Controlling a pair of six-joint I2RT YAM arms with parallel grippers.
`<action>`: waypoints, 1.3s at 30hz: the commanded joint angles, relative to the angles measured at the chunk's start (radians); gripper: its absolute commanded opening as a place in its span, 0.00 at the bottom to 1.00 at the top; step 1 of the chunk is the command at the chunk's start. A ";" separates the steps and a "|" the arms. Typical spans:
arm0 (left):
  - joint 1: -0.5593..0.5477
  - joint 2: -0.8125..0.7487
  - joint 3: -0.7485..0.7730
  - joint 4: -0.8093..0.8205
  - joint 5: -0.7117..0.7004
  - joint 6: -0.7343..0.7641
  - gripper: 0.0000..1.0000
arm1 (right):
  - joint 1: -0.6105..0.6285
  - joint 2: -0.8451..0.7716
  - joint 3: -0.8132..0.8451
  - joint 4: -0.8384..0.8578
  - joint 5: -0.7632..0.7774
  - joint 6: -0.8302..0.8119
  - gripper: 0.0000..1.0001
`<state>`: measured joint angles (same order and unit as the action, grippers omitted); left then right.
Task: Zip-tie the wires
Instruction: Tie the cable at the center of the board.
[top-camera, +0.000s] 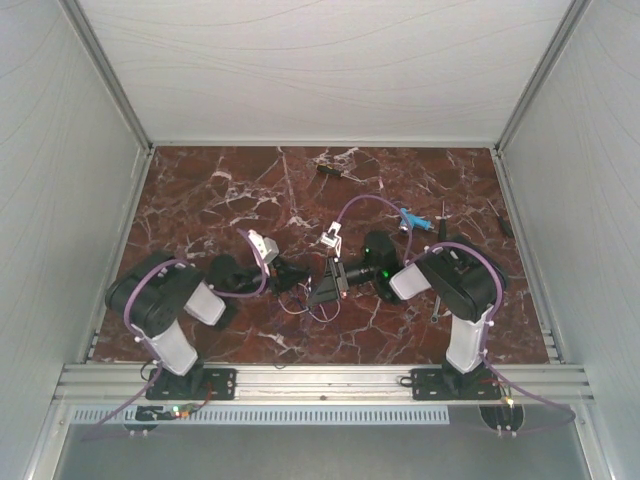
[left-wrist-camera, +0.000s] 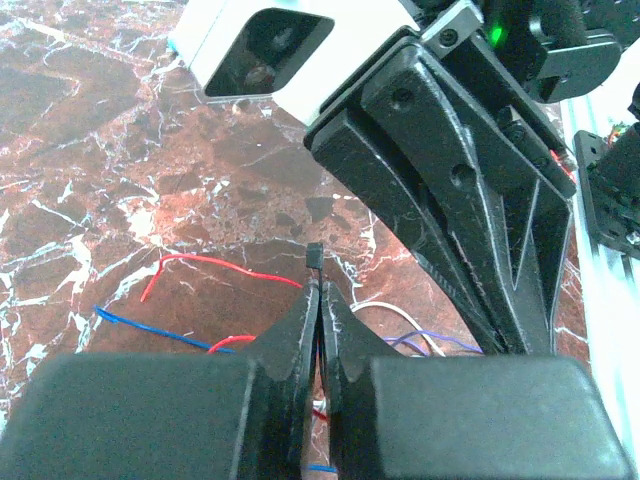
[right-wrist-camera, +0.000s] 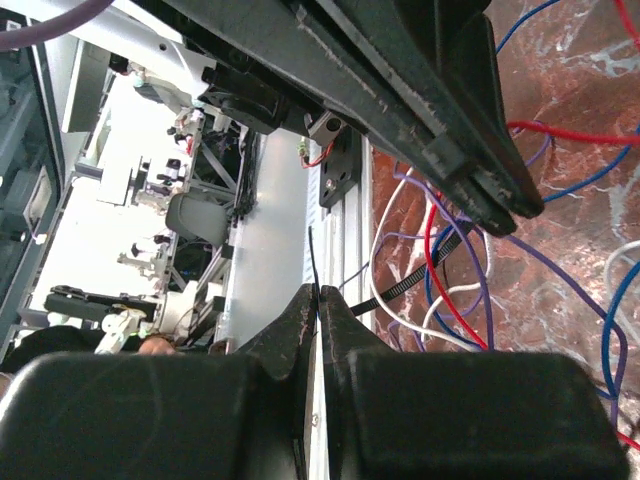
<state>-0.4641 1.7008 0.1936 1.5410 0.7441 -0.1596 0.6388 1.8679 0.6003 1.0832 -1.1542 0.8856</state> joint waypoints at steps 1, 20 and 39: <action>-0.010 -0.041 -0.005 0.292 0.012 0.037 0.00 | -0.005 0.006 0.031 0.051 -0.042 0.065 0.00; -0.031 -0.104 -0.031 0.292 0.014 0.079 0.00 | -0.012 0.059 0.062 0.248 -0.089 0.256 0.00; -0.033 -0.137 -0.032 0.292 -0.008 0.081 0.00 | -0.018 0.112 0.064 0.406 -0.111 0.382 0.00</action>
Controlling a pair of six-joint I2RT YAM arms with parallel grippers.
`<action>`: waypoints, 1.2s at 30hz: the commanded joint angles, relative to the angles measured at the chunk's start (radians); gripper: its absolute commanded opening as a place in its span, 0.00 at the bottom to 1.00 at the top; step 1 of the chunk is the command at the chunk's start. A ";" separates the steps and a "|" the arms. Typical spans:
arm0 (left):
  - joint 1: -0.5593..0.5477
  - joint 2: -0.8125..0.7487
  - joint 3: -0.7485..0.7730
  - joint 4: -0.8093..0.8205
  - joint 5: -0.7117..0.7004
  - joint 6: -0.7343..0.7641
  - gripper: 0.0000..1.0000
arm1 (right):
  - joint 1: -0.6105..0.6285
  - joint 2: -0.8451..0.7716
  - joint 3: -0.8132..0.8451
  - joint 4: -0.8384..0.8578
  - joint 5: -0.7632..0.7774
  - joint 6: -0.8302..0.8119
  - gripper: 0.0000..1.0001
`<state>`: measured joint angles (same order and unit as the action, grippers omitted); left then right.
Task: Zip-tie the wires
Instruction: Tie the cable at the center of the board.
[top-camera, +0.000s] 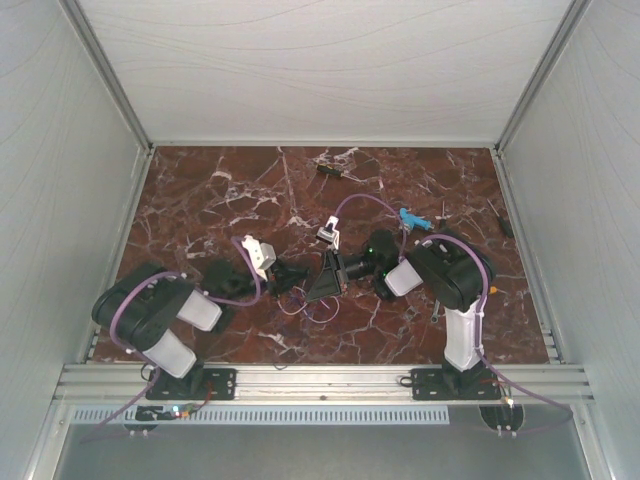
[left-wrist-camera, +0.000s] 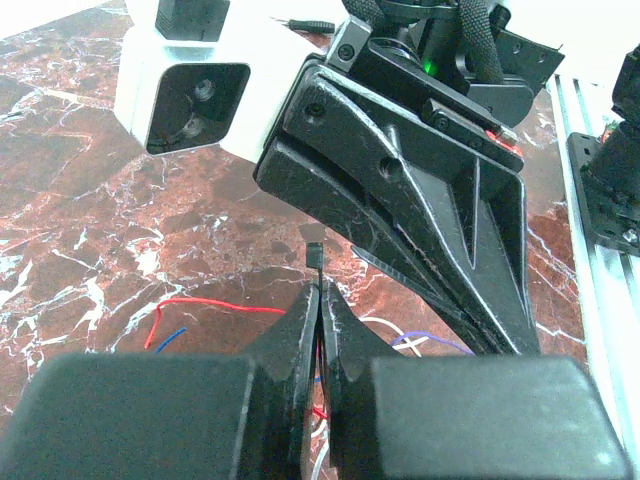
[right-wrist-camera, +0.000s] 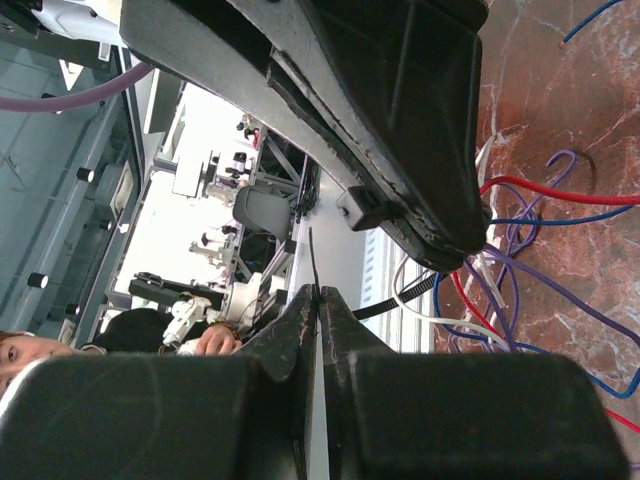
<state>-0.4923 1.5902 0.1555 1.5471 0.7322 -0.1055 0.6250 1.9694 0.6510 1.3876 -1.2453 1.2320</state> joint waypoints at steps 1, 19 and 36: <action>-0.005 -0.027 0.006 0.286 0.005 0.027 0.00 | -0.005 0.013 0.013 0.119 -0.019 0.051 0.00; -0.011 -0.039 0.006 0.286 0.010 0.034 0.00 | -0.005 0.056 0.036 0.238 -0.026 0.153 0.00; -0.011 -0.119 0.007 0.286 -0.018 0.020 0.00 | 0.014 -0.100 0.029 0.237 0.046 0.250 0.00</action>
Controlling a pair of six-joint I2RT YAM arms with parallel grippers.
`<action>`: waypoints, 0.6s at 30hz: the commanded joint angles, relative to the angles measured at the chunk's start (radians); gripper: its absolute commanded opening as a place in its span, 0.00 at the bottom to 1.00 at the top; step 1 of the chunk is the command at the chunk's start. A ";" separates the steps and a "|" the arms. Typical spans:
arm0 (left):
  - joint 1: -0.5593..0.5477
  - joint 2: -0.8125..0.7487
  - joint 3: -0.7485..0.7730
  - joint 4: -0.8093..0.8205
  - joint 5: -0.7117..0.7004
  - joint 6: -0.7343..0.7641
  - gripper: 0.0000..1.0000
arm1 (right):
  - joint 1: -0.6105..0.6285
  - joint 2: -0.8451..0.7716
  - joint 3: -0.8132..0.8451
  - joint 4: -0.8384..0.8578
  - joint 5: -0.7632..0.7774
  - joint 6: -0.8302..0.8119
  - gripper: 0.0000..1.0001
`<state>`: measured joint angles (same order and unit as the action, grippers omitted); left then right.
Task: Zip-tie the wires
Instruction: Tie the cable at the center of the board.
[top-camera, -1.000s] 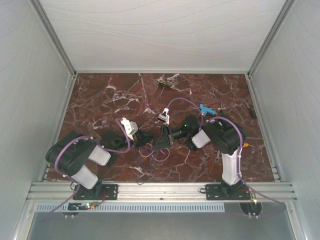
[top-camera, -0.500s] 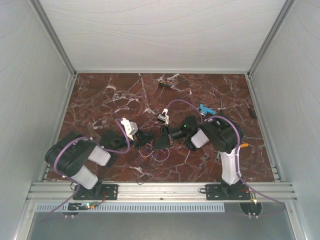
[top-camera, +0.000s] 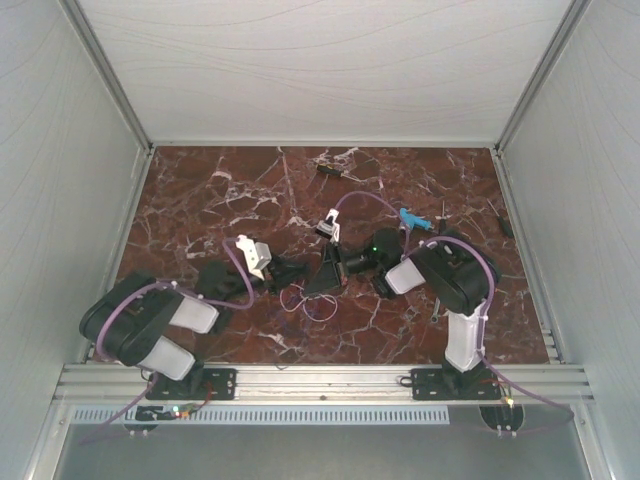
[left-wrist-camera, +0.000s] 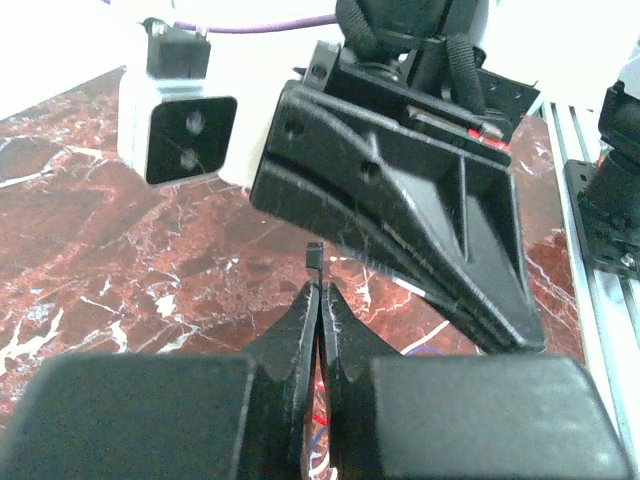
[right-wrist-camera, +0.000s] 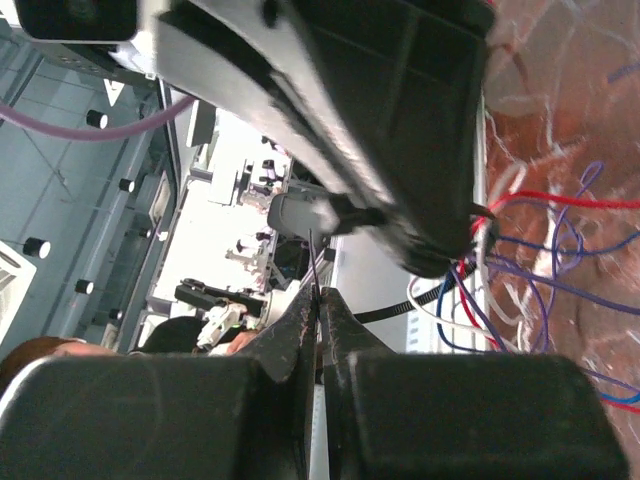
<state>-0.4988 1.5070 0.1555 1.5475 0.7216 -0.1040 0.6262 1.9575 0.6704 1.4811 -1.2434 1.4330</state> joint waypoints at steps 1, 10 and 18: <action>-0.004 -0.042 0.009 0.286 -0.009 0.012 0.00 | 0.017 -0.100 0.008 0.144 0.059 0.065 0.00; -0.004 -0.111 0.018 0.286 -0.031 -0.021 0.00 | 0.042 -0.176 0.000 0.141 0.138 0.167 0.00; -0.006 -0.147 0.014 0.286 -0.042 -0.044 0.00 | 0.037 -0.163 -0.020 0.116 0.134 0.186 0.00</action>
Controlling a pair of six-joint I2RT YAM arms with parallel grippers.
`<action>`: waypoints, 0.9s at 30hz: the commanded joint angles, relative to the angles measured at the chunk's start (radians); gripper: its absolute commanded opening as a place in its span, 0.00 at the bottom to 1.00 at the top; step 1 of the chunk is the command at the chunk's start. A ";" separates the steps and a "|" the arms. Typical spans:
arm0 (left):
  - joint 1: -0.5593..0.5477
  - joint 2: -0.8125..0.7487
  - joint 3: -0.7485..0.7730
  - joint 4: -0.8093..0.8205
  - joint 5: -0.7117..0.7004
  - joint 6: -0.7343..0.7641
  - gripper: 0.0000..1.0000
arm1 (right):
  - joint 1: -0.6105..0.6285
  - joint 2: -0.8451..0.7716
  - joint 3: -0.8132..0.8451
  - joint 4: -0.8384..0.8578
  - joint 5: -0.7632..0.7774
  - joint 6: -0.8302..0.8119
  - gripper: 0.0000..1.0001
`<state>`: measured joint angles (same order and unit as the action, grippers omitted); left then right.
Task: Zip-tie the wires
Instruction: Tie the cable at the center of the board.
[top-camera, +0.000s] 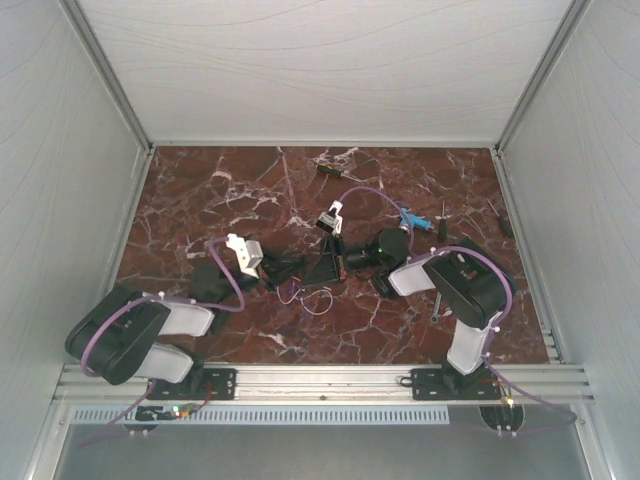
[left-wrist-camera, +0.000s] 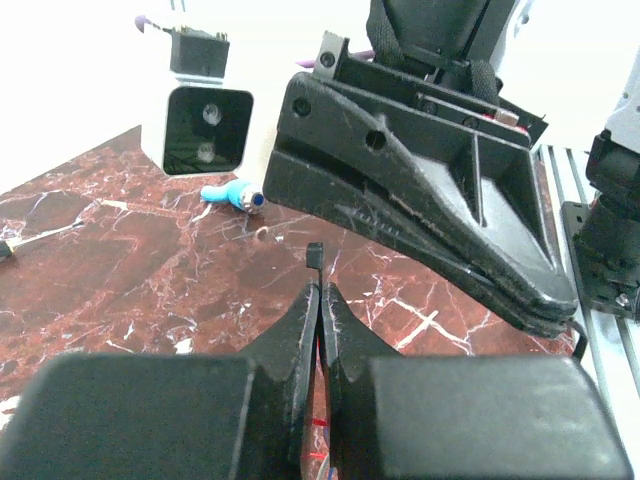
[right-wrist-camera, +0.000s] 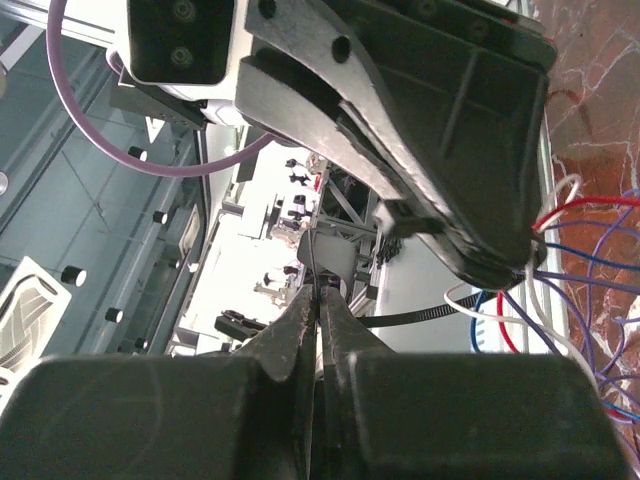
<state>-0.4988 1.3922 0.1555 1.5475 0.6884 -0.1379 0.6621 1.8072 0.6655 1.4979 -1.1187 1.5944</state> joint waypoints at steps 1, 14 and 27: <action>-0.007 -0.040 0.010 0.286 -0.015 -0.014 0.00 | 0.003 -0.012 -0.015 0.102 0.008 0.027 0.00; -0.026 -0.128 -0.005 0.286 -0.046 -0.032 0.00 | 0.035 -0.058 0.026 0.103 0.011 0.101 0.00; -0.033 -0.154 -0.004 0.286 -0.028 -0.029 0.00 | 0.065 -0.184 0.026 -0.141 -0.003 -0.051 0.00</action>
<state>-0.5262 1.2694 0.1459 1.5475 0.6472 -0.1688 0.7132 1.6688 0.6712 1.4437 -1.1172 1.6249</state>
